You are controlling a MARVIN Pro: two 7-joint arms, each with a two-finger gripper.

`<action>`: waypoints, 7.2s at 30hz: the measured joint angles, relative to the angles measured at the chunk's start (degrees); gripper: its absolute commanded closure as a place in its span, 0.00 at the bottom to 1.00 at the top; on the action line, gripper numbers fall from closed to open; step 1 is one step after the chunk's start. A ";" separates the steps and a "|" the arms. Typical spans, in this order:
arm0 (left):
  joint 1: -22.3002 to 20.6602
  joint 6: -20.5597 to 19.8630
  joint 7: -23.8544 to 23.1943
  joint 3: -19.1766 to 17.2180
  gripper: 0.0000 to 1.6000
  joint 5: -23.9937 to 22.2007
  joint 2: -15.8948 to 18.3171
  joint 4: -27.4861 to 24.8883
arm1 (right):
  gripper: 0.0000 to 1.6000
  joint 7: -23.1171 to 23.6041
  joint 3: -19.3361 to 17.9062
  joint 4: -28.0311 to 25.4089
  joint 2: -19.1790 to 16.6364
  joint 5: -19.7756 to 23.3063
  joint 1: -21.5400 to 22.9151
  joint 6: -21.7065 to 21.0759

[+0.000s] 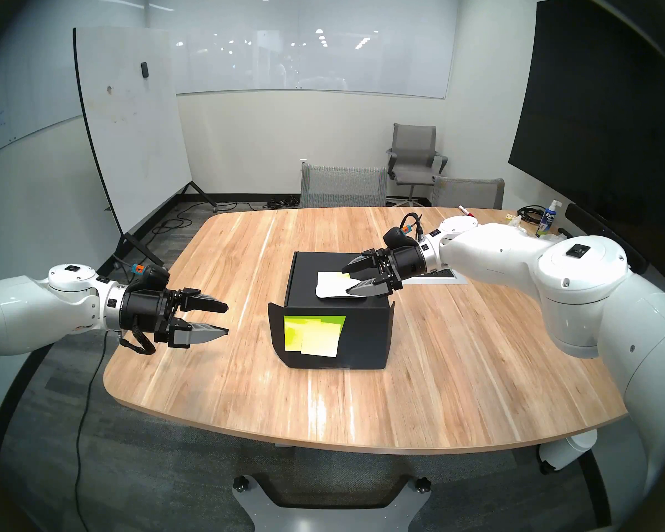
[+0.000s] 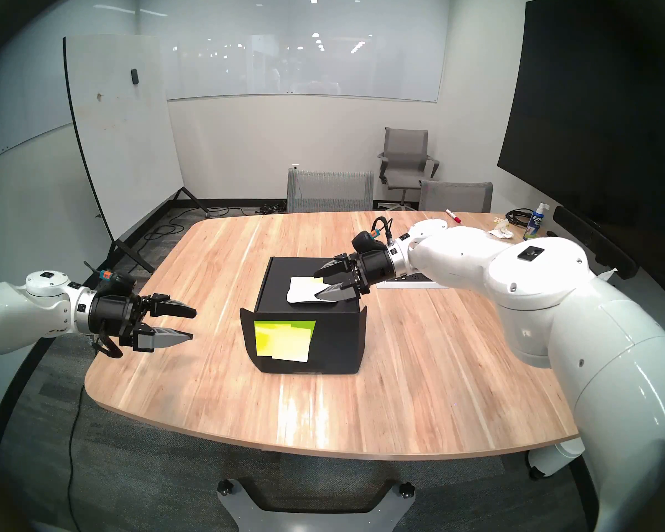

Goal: Open the box and place the mouse inside

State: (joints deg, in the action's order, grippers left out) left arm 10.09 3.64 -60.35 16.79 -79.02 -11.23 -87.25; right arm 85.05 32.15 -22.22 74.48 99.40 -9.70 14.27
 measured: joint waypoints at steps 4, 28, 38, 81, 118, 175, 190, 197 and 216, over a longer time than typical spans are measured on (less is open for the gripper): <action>0.00 0.00 0.00 0.00 0.00 0.00 0.00 0.00 | 0.00 0.00 -0.07 0.05 0.12 -0.32 -0.18 -0.21; 0.00 0.00 0.00 0.00 0.00 0.00 0.00 0.00 | 0.80 -0.04 -0.42 0.75 1.24 -4.93 -0.50 -1.95; -0.01 0.00 0.00 0.00 0.00 0.00 0.00 0.00 | 1.00 0.00 -1.04 0.89 1.31 -5.96 -0.55 -1.93; -0.01 0.03 0.00 0.03 0.00 0.00 0.00 0.00 | 1.00 -4.05 0.06 -21.89 -13.82 -9.61 7.33 -2.83; -0.01 0.09 0.00 0.08 0.00 0.00 0.00 0.00 | 1.00 -24.70 11.96 -52.80 -36.21 -10.36 18.18 -2.28; -0.04 0.10 0.00 0.10 0.00 -0.01 0.00 0.00 | 1.00 -59.62 27.80 -82.03 -63.41 -21.18 34.96 -0.75; -0.06 0.10 0.01 0.10 0.00 0.00 0.00 0.00 | 1.00 -55.49 27.03 -75.81 -58.42 -14.41 29.43 4.82; -0.06 0.10 0.01 0.10 0.00 0.00 0.00 0.00 | 1.00 -53.85 26.40 -73.33 -55.54 -10.46 25.63 7.72; -0.07 0.10 0.01 0.10 0.00 0.00 0.00 0.00 | 1.00 -50.96 25.52 -69.49 -51.60 -4.92 18.66 10.68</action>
State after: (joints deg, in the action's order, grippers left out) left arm 10.02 3.74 -60.34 16.89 -79.02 -11.23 -87.26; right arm 34.09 57.67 -91.71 22.89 94.49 8.96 24.95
